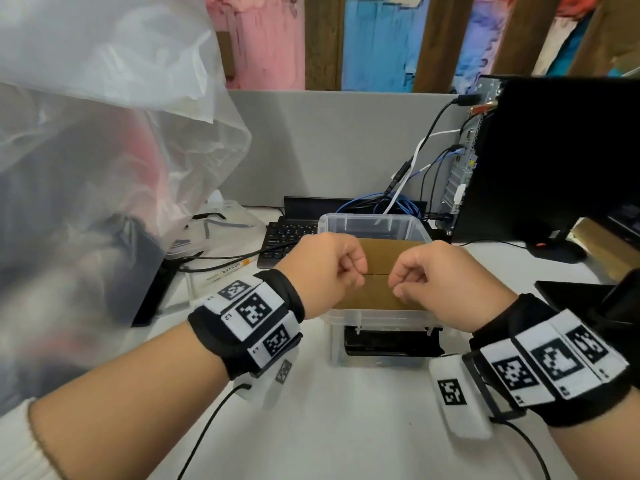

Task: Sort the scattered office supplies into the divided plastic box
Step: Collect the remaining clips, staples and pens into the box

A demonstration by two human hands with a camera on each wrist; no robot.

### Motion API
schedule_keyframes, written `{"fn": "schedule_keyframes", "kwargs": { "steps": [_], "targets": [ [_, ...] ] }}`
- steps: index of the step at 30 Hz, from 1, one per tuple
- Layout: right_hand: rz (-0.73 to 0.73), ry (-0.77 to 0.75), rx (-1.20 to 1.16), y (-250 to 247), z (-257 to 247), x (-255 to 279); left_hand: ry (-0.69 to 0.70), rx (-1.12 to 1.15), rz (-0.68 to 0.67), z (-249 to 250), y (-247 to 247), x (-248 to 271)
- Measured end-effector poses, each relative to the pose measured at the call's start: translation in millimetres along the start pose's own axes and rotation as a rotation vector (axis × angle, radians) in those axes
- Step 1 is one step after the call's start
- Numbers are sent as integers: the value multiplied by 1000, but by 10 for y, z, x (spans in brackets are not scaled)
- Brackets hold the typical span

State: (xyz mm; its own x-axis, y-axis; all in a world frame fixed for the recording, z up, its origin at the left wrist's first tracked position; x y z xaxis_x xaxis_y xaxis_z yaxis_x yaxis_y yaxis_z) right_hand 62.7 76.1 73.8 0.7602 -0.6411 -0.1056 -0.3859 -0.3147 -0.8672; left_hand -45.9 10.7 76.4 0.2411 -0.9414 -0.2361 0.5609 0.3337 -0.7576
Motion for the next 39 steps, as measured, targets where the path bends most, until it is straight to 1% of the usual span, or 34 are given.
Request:
{"fn": "schedule_keyframes", "kwargs": {
  "steps": [4,8,11,14,16,18,20,22,23,25,27,31,34,37,39],
  "targets": [
    [119,-44,-54,-99,-172,-5,-50,71,125,-313,-388,99],
    [196,-88,-183,-156,-452,-3,-169,71,224,-835,-754,239],
    [225,-129,-255,-104,-738,-17,-279,19,234,-1230,-871,368],
    [239,-184,-281,80,-1074,-48,-371,-103,154,-1527,-798,485],
    [155,-213,-209,384,-1284,-83,-413,-187,23,-1663,-609,538],
    [-22,-200,-68,840,-1406,-141,-412,-266,-126,-1718,-365,579],
    [-196,-145,61,1295,-1433,-211,-383,-348,-240,-1728,-178,612],
    [-317,-45,135,1644,-1344,-298,-375,-393,-298,-1713,-50,636],
    [-348,18,154,1772,-1272,-350,-378,-406,-304,-1716,-21,638],
    [-352,126,163,1914,-1141,-439,-388,-433,-294,-1727,1,621],
    [-343,179,199,1988,-1078,-512,-403,-451,-294,-1757,-6,611],
    [-375,150,281,2102,-1090,-610,-458,-450,-264,-1902,-108,632],
    [-432,114,341,2224,-1084,-625,-496,-493,-271,-2014,-214,706],
    [-462,94,350,2233,-1048,-594,-519,-487,-274,-2121,-307,751],
    [-479,50,363,2216,-1075,-554,-523,-499,-293,-2158,-332,761]
  ]
}}
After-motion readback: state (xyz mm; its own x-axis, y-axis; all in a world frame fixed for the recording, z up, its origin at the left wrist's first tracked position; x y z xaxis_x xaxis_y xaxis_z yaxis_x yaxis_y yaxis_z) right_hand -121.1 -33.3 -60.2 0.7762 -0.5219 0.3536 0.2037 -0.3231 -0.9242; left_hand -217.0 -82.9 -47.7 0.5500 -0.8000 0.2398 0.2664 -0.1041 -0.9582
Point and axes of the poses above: each hand's wrist, its own x-axis away from the middle knuckle, its own y-axis out of the palm, z = x × y, the point moved 10 cm from there along -x, towards the middle knuckle, and after that the axes turned 1 degree about z, right-handed, at the moved point
